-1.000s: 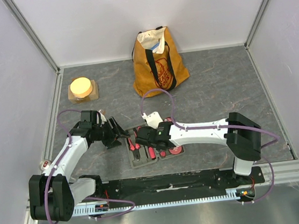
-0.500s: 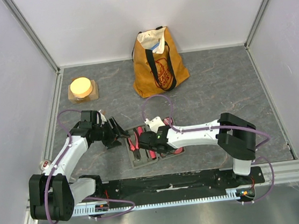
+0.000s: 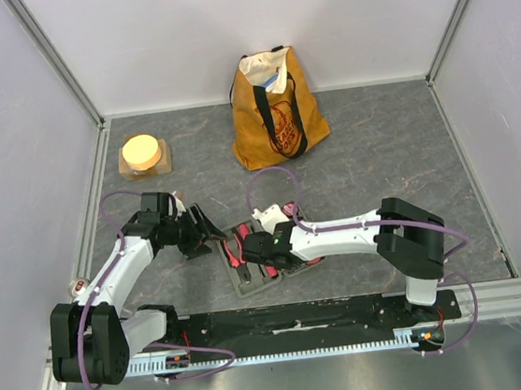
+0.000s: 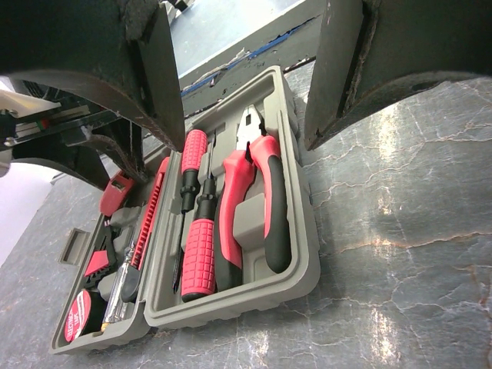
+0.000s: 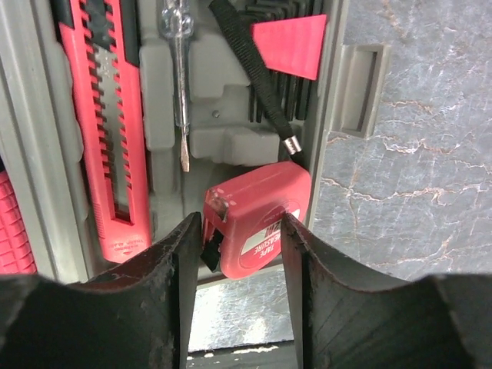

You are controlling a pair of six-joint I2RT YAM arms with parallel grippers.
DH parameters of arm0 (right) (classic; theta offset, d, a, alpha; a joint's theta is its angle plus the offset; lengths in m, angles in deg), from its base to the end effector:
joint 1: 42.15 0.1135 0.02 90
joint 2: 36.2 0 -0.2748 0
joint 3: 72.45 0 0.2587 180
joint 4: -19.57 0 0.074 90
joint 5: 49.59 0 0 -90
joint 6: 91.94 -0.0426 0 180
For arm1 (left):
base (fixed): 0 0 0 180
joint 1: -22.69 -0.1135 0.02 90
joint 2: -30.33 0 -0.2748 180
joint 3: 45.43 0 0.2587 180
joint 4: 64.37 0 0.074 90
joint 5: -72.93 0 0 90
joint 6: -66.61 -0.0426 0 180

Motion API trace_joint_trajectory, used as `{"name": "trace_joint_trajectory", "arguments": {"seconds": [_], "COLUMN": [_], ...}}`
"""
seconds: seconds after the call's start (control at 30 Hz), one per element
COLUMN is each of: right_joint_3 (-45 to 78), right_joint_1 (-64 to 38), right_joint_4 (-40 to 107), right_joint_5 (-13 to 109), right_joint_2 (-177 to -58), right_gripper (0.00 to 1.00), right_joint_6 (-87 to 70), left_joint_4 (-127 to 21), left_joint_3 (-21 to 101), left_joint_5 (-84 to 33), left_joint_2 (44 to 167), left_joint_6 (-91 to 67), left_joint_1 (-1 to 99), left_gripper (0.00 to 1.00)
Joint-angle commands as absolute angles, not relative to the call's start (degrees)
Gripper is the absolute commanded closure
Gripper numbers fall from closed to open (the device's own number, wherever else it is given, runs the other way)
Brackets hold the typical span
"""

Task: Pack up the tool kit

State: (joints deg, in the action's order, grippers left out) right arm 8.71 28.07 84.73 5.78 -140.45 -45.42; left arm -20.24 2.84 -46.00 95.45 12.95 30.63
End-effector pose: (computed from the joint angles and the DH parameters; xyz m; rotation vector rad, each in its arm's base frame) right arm 0.1341 0.3013 0.1694 -0.5868 2.5221 -0.4083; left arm 0.2011 -0.0489 0.1905 -0.4909 2.6796 -0.9146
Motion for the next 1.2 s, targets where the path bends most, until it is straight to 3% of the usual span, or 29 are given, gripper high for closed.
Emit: {"name": "trace_joint_trajectory", "arguments": {"seconds": [0.0,0.13,0.33,0.57,1.17], "right_joint_3": [11.3,14.5,17.0,15.4,9.7], "right_joint_1": [29.0,29.0,29.0,28.3,27.4], "right_joint_4": [86.2,86.3,85.4,84.8,80.6], "right_joint_5": [7.0,4.8,3.0,2.8,2.8], "right_joint_2": [-143.0,-141.3,-139.4,-141.1,-143.4], "right_gripper": [0.41,0.34,0.34,0.45,0.59], "right_joint_6": [-46.2,-46.1,-44.4,-44.0,-42.2], "left_joint_4": [-21.5,-21.6,-21.4,-20.8,-20.6], "left_joint_3": [3.1,3.0,3.1,3.0,2.5], "left_joint_5": [-46.9,-46.7,-46.5,-45.8,-45.2], "left_joint_2": [95.7,95.6,95.8,96.9,99.0], "left_joint_6": [10.9,10.9,11.1,11.2,11.9], "left_joint_1": [30.3,30.3,30.3,30.4,32.9], "left_gripper": [0.31,0.31,0.31,0.31,0.33]}}
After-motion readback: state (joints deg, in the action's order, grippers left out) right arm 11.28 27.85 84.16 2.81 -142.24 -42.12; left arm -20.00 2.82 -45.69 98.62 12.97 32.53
